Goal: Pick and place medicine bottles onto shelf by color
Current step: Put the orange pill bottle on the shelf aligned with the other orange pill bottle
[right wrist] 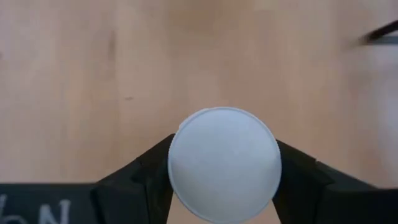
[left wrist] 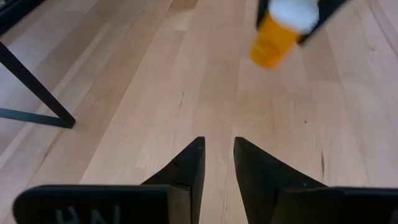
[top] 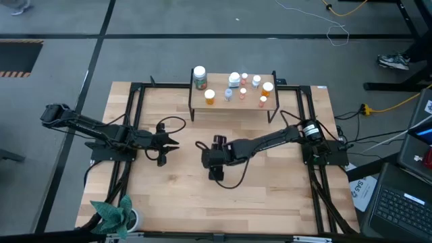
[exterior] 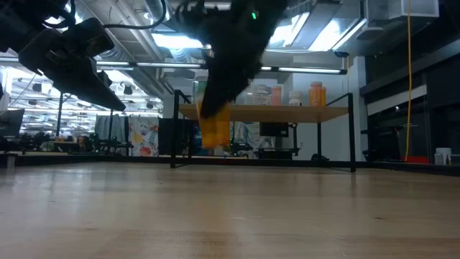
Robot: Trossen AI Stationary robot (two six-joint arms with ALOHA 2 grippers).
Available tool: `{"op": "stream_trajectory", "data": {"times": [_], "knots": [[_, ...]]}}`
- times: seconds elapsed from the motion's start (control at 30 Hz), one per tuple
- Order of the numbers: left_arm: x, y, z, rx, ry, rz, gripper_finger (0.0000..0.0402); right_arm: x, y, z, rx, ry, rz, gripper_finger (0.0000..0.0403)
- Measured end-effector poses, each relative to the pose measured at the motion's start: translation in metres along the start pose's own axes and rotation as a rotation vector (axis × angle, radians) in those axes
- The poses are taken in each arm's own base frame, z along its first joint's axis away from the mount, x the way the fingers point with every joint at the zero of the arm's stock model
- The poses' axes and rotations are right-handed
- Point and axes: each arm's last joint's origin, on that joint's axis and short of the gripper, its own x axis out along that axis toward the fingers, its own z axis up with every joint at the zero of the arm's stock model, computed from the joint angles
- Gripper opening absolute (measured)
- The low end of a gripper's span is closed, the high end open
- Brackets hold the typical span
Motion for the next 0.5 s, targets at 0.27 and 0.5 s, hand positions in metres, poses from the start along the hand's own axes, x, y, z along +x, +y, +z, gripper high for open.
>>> {"op": "stream_trajectory", "data": {"times": [0.27, 0.5], "knots": [[0.000, 0.000, 0.000, 0.000, 0.001, 0.001, 0.0080, -0.056, -0.038, 0.035, -0.045, 0.056, -0.239, 0.0202], [0.000, 0.000, 0.000, 0.000, 0.001, 0.001, 0.0080, -0.104, -0.082, 0.062, -0.027, 0.023, -0.354, 0.0202]]}}
